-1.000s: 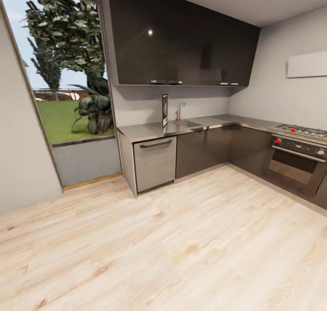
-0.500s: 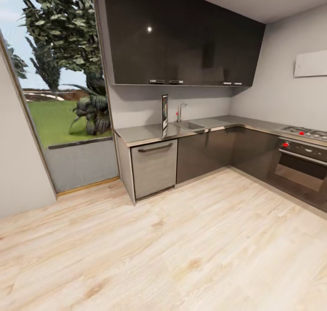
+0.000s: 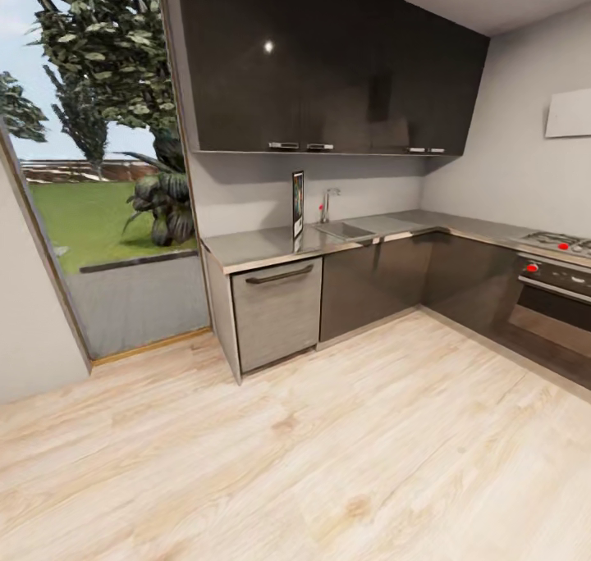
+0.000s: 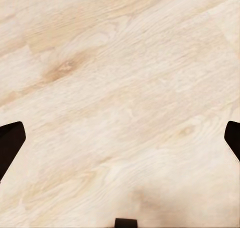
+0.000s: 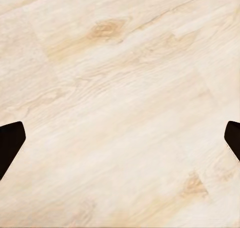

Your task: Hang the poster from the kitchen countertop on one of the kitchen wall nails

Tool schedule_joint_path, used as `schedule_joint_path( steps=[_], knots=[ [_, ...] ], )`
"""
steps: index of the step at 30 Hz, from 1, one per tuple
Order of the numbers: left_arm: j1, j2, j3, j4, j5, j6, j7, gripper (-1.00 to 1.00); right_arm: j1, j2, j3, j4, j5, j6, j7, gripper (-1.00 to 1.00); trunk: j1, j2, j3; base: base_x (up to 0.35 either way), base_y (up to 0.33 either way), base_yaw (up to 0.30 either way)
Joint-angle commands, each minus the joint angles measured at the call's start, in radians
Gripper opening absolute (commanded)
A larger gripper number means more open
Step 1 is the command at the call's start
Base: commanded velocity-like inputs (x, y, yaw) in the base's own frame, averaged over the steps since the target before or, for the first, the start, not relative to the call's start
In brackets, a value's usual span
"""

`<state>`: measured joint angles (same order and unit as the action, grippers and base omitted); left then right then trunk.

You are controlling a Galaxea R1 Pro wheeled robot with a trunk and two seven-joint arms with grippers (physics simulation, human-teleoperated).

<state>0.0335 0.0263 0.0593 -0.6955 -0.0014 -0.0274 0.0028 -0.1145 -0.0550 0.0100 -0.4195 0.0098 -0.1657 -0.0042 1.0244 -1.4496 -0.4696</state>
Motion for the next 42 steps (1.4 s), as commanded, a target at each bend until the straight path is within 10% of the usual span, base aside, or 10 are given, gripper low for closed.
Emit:
schedule_joint_path(
  steps=[1, 42],
  knots=[
    [0.000, 0.000, 0.001, -0.001, 0.000, -0.002, 0.000, 1.00, -0.001, 0.000, 0.001, 0.001, 0.001, -0.003, 0.000, 1.00, 0.001, 0.000, -0.001, 0.338, 0.000, -0.031],
    [0.000, 0.000, 0.001, 0.000, 0.000, -0.002, 0.000, 1.00, -0.001, 0.000, 0.001, 0.001, 0.000, -0.007, 0.000, 1.00, 0.001, 0.000, -0.001, 0.338, 0.000, -0.061]
  ],
)
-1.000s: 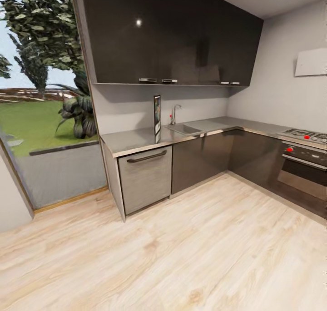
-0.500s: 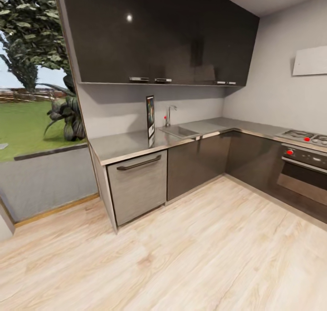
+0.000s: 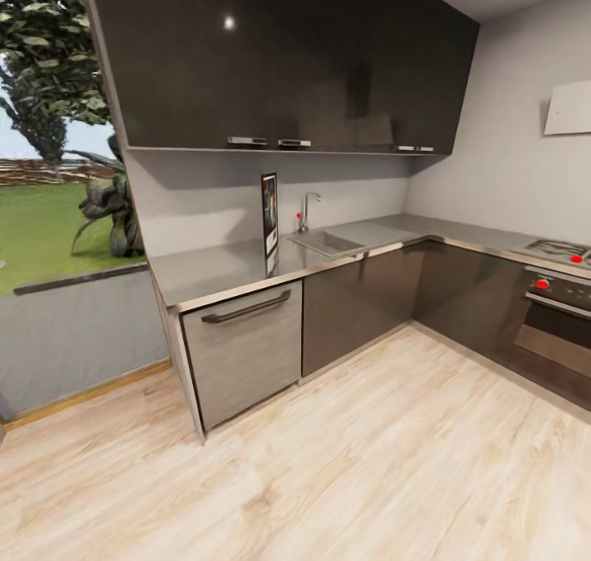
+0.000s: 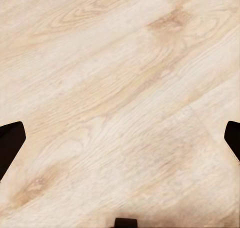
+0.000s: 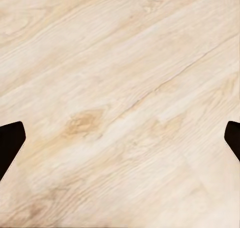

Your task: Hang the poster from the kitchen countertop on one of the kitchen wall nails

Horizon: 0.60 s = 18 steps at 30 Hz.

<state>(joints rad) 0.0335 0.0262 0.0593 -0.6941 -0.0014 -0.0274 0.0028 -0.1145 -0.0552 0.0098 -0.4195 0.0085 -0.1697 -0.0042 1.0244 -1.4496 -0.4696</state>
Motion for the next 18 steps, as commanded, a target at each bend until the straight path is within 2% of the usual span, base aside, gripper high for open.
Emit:
schedule_joint_path(
  steps=[1, 18],
  knots=[
    [0.000, 0.000, 0.001, -0.001, 0.000, -0.002, 0.000, 1.00, -0.001, 0.000, 0.001, 0.001, 0.001, -0.003, 0.000, 1.00, 0.001, 0.000, -0.001, 0.338, 0.000, 0.000],
    [0.000, 0.000, 0.001, -0.001, 0.000, -0.002, 0.000, 1.00, -0.001, -0.001, 0.001, 0.001, 0.001, -0.004, -0.001, 1.00, 0.001, 0.000, -0.001, 0.338, 0.000, 0.000]
  ],
)
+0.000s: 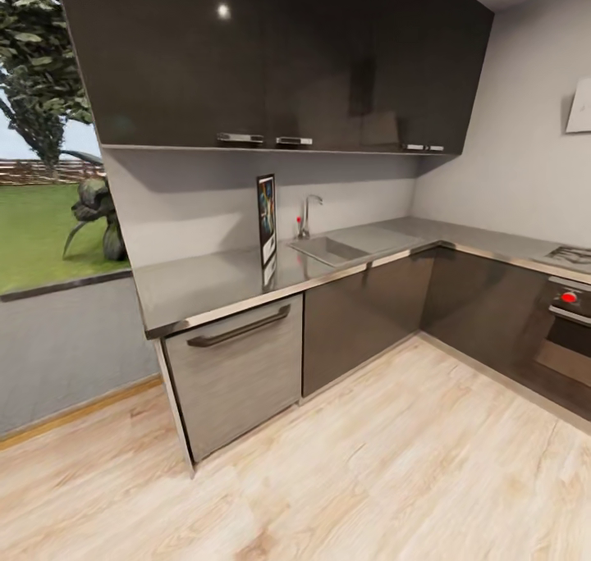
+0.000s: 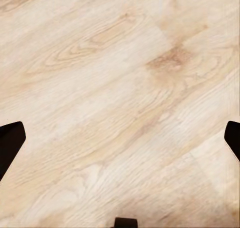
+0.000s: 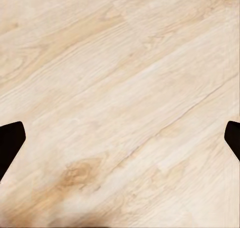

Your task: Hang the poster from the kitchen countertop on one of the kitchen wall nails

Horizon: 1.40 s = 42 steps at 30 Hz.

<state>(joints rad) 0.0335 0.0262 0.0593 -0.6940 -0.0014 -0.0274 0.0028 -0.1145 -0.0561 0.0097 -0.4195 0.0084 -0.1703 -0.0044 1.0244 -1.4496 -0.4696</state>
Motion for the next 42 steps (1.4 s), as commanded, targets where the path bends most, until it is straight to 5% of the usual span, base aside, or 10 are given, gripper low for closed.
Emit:
schedule_joint_path(
  steps=[1, 14, 15, 17, 18, 22, 35, 38, 39, 42],
  knots=[
    [0.000, 0.000, 0.001, -0.001, 0.000, -0.002, 0.000, 1.00, 0.000, 0.000, 0.001, 0.001, 0.001, -0.003, 0.000, 1.00, 0.001, 0.000, -0.001, 0.338, 0.000, 0.000],
    [0.000, -0.008, -0.018, -0.066, 0.000, -0.004, -0.006, 1.00, 0.000, -0.004, -0.008, -0.002, -0.005, -0.004, 0.000, 1.00, 0.001, 0.000, -0.001, 0.191, -0.004, 0.000],
    [0.000, -0.011, -0.021, -0.312, 0.001, 0.009, -0.011, 1.00, -0.001, -0.007, -0.009, -0.006, -0.005, -0.004, 0.000, 1.00, 0.001, 0.000, -0.001, 0.002, 0.000, 0.000],
    [0.000, -0.012, -0.024, -0.403, 0.001, 0.026, -0.011, 1.00, -0.001, -0.008, -0.010, -0.007, -0.005, -0.018, -0.001, 1.00, 0.001, 0.000, -0.001, 0.002, 0.000, 0.000],
    [0.000, -0.056, -0.035, -0.681, 0.003, 0.173, -0.011, 1.00, 0.000, -0.011, -0.010, -0.008, -0.005, -0.152, -0.002, 1.00, 0.001, 0.000, -0.001, 0.000, 0.000, 0.000],
    [-0.064, -0.165, -0.052, -0.841, -0.002, 0.336, -0.005, 1.00, 0.014, -0.044, -0.093, -0.092, -0.010, -0.270, -0.001, 1.00, 0.001, 0.000, -0.001, 0.000, 0.000, 0.000],
    [-0.559, -0.201, -0.061, -0.723, -0.005, 0.589, 0.007, 1.00, 0.277, -0.038, -0.259, -0.535, -0.014, -0.328, 0.005, 1.00, 0.001, 0.000, -0.001, 0.000, 0.000, 0.000],
    [-0.714, -0.201, -0.061, -0.564, -0.006, 0.595, 0.058, 1.00, 0.314, -0.036, -0.262, -0.584, -0.014, -0.330, 0.007, 1.00, 0.001, 0.000, -0.001, 0.000, 0.000, 0.000],
    [-0.870, -0.201, -0.060, -0.345, -0.002, 0.579, 0.164, 1.00, 0.347, -0.031, -0.263, -0.606, -0.014, -0.336, 0.008, 1.00, 0.001, 0.000, -0.001, 0.000, 0.000, 0.000],
    [-0.955, -0.201, -0.059, -0.192, 0.000, 0.449, 0.206, 1.00, 0.380, -0.029, -0.264, -0.632, -0.015, -0.338, 0.008, 1.00, 0.001, 0.000, -0.001, 0.000, 0.000, 0.000]
  ],
)
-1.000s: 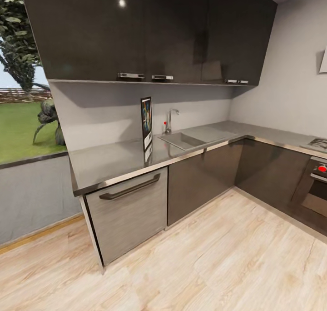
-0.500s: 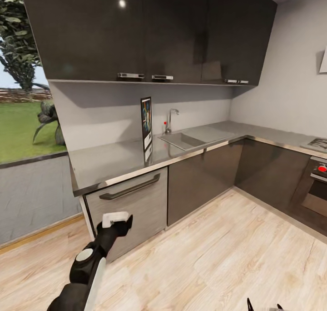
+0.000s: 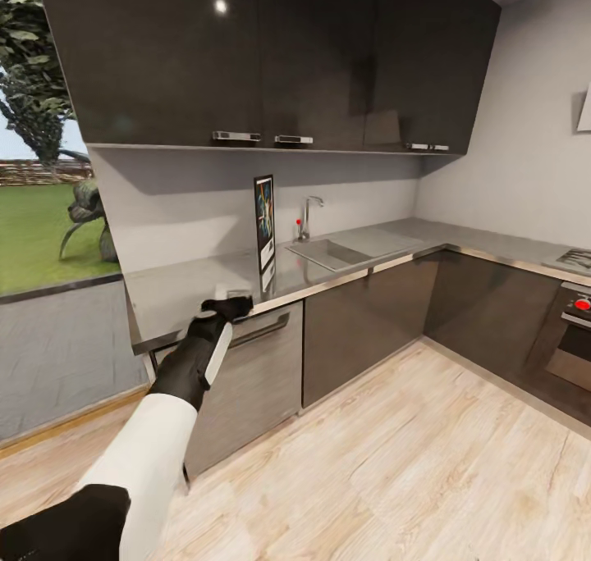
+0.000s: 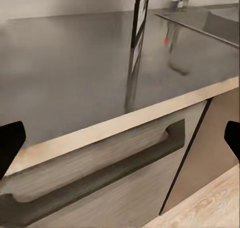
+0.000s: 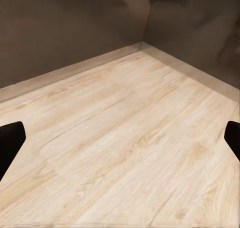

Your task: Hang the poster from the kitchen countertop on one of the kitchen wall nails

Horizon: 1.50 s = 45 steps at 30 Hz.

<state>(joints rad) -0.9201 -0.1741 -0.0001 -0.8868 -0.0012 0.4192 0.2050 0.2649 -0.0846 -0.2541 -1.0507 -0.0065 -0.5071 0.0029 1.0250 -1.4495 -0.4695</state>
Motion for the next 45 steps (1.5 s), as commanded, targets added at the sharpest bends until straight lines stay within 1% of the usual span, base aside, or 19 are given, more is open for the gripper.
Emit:
schedule_joint_path(
  steps=[1, 3, 10, 45],
  knots=[
    [-0.005, 0.000, 0.000, 0.008, 0.000, -0.010, 0.005, 1.00, 0.002, 0.000, 0.000, -0.002, 0.000, -0.002, 0.000, 1.00, 0.000, -0.001, -0.001, 0.000, 0.000, 0.000],
    [-0.013, 0.000, 0.001, 0.026, 0.002, -0.040, 0.009, 1.00, 0.007, 0.000, 0.000, -0.004, 0.000, -0.002, -0.001, 1.00, 0.000, -0.001, -0.001, 0.008, 0.000, 0.000],
    [-0.018, 0.000, 0.001, 0.037, 0.004, -0.064, 0.006, 1.00, 0.009, 0.000, 0.000, -0.002, 0.000, -0.002, -0.002, 1.00, 0.000, -0.001, -0.001, 0.190, 0.000, 0.000],
    [-0.019, 0.000, 0.000, 0.037, 0.004, -0.079, 0.001, 1.00, 0.010, 0.000, 0.003, 0.007, 0.002, -0.001, -0.004, 1.00, 0.000, -0.001, -0.001, 0.323, 0.000, 0.000]
  ],
)
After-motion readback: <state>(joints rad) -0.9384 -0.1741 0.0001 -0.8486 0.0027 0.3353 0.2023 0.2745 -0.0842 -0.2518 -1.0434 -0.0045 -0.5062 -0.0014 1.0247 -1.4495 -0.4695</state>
